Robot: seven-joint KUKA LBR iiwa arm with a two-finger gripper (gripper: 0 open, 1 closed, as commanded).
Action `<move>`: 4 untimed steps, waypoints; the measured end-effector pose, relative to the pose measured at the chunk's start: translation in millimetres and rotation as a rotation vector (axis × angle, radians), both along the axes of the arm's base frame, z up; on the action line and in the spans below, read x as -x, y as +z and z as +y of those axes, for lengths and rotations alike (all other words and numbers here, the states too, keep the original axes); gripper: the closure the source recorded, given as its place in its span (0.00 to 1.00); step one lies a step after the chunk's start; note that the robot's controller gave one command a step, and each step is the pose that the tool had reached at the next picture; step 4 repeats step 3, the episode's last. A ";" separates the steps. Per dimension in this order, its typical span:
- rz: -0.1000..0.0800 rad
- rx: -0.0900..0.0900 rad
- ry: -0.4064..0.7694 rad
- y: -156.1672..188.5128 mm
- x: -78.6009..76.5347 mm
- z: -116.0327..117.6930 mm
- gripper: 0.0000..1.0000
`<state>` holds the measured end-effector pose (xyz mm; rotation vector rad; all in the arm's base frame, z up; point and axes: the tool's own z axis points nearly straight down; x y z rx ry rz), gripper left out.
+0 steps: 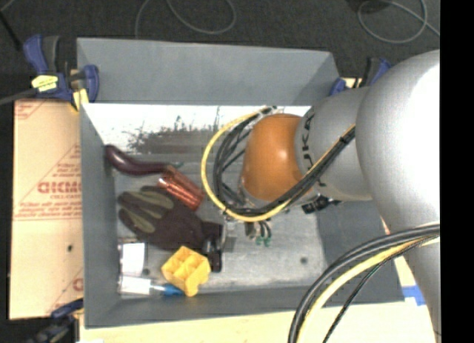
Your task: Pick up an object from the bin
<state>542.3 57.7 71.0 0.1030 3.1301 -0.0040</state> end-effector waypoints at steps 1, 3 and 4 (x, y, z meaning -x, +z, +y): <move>0.000 0.000 0.000 0.0 0.0 0.0 1.00; 0.004 0.000 0.001 11.6 1.4 -0.3 1.00; 0.004 0.000 0.001 11.6 1.4 -0.3 1.00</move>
Offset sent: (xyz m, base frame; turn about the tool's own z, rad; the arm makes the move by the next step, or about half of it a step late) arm 0.0001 0.0001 0.0149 0.0000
